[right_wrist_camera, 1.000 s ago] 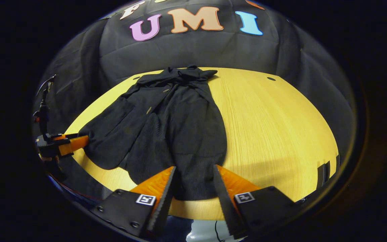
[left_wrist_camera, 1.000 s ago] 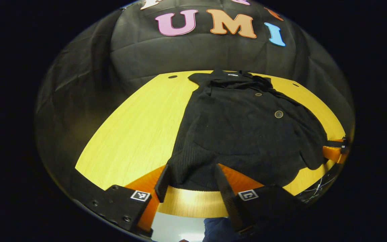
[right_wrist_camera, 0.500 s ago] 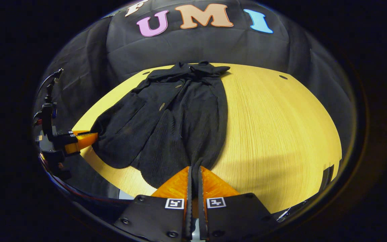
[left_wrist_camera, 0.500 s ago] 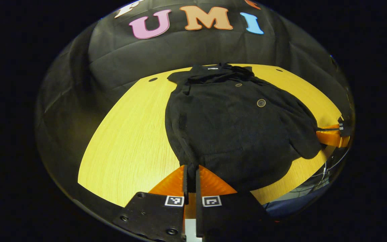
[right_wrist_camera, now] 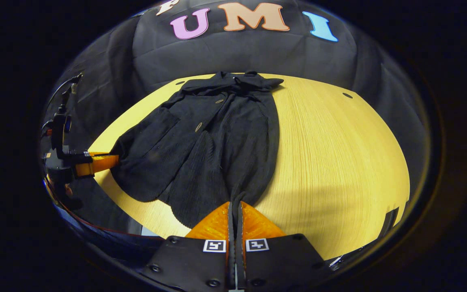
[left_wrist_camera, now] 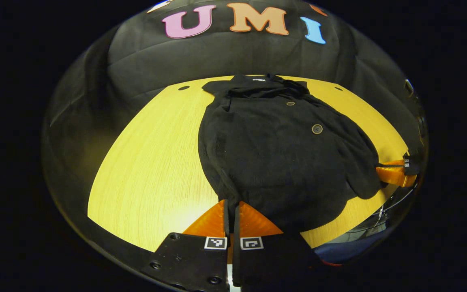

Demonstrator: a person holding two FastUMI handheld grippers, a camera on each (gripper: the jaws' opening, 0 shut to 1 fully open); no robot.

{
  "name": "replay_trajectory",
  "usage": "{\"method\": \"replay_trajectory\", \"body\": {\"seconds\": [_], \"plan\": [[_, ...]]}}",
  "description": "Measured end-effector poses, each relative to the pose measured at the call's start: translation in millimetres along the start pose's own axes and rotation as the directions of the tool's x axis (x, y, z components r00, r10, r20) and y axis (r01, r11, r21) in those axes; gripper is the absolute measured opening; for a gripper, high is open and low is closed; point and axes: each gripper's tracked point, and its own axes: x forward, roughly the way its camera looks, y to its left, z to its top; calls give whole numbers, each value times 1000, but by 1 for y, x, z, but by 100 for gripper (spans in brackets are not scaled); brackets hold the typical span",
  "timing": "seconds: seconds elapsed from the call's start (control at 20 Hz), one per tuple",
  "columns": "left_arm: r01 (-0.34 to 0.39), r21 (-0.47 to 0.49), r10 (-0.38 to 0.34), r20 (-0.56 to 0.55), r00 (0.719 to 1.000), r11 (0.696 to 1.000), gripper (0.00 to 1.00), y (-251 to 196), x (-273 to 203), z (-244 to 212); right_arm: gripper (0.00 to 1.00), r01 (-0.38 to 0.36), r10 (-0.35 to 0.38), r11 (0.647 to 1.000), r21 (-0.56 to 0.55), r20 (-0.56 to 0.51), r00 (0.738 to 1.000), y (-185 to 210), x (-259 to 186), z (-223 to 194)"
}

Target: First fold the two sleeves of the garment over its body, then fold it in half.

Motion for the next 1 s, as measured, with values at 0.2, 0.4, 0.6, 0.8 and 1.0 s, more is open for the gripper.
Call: {"method": "replay_trajectory", "body": {"seconds": [0.2,0.4,0.6,0.8,1.0], "plan": [[13,-90,-12,17,1000,996,0,7,-3,21,0,15,-16,1000,17,57,998,-4,-16,24],[41,-61,-36,85,996,997,0,9,-11,63,0,46,-49,999,29,127,991,-6,-29,56],[91,-49,-82,166,983,995,0,10,-14,113,0,76,-87,995,64,201,976,-9,-37,97],[129,-56,-113,227,967,990,0,14,-12,159,3,116,-136,990,84,294,946,-19,-45,158],[124,-31,-110,298,948,992,0,18,-10,211,3,125,-141,990,66,356,924,-26,-47,219]]}}
